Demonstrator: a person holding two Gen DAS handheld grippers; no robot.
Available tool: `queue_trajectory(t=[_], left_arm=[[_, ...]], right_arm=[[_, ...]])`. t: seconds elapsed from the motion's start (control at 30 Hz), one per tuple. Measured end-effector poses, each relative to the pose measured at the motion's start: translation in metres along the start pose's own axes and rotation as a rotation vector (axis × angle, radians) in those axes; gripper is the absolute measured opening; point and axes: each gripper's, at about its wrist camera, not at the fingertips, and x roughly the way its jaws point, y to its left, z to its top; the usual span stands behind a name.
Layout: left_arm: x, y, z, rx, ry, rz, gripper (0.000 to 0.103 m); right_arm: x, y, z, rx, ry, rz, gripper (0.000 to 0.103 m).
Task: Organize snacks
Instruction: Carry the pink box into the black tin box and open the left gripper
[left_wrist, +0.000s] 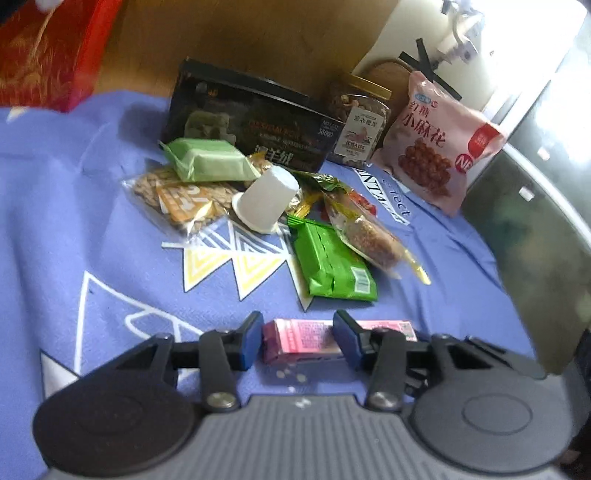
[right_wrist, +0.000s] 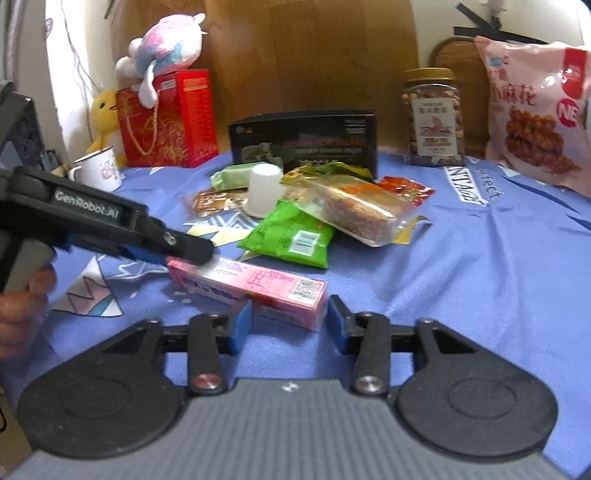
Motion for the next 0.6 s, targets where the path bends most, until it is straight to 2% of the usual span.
queue_trajectory(t=[0.1,0.27,0.6], left_arm=[[-0.017,-0.003,0.005,0.013,-0.043,0.004,0.04],[-0.037,-0.005,0.031,0.032,-0.118,0.0,0.04],[0.002,-0.005,0.135,0.025,-0.177,0.018,0.039]], right_arm=[[-0.005,0.001,0.005,0.007,-0.027,0.016,0.046],[-0.009,0.003,0.033,-0.013,-0.109,0.039,0.046],[0.044,-0.035,0.112,0.006,-0.167,0.041,0.046]])
